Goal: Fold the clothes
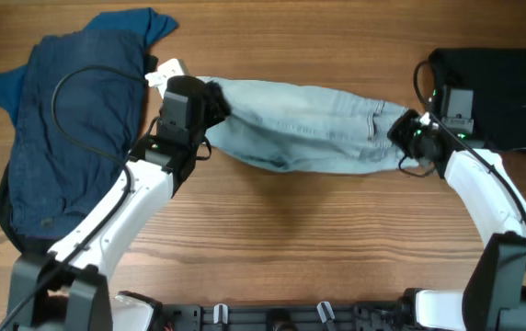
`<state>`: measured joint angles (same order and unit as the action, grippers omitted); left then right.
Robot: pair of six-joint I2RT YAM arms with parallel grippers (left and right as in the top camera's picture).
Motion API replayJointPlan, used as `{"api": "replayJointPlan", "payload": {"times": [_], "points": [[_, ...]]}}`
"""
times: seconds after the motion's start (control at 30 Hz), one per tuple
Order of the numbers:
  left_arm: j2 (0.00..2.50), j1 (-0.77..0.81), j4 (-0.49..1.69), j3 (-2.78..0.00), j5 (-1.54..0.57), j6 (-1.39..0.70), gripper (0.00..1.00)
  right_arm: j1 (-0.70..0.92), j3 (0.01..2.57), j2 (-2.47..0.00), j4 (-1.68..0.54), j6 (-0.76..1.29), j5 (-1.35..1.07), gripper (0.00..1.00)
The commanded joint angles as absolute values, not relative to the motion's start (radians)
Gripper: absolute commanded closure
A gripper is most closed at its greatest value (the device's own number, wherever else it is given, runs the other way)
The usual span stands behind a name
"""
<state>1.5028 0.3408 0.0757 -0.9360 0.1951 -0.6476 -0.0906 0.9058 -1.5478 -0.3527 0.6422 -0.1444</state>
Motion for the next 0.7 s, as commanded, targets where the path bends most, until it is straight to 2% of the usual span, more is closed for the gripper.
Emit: {"api": "replayJointPlan", "payload": {"times": [0.0, 0.03, 0.1, 0.17, 0.4, 0.53, 0.67], "points": [[1.572, 0.34, 0.035, -0.944, 0.234, -0.599, 0.0, -0.099, 0.924, -1.563, -0.236, 0.656, -0.101, 0.43], [1.575, 0.34, 0.031, -0.944, 0.233, -0.598, 0.0, -0.099, 0.924, -1.563, -0.212, 0.655, -0.104, 0.28], [1.575, 0.34, 0.03, -0.944, 0.233, -0.598, 0.0, -0.099, 0.924, -1.563, -0.188, 0.653, -0.104, 0.08], [1.575, 0.345, 0.033, -0.944, 0.223, -0.583, 0.0, -0.099, 0.924, -1.563, -0.173, 0.62, -0.117, 0.01], [1.575, 0.377, 0.048, -0.944, 0.219, -0.553, 0.0, -0.099, 0.925, -1.554, -0.227, 0.482, -0.166, 0.0], [1.575, 0.378, 0.056, -0.944, 0.114, -0.495, 0.0, -0.1, 0.957, -1.516, -0.342, 0.345, -0.178, 0.0], [1.576, 0.377, 0.068, -0.944, 0.049, -0.406, 0.0, -0.12, 0.973, -1.513, -0.424, 0.322, -0.187, 0.0]]}}
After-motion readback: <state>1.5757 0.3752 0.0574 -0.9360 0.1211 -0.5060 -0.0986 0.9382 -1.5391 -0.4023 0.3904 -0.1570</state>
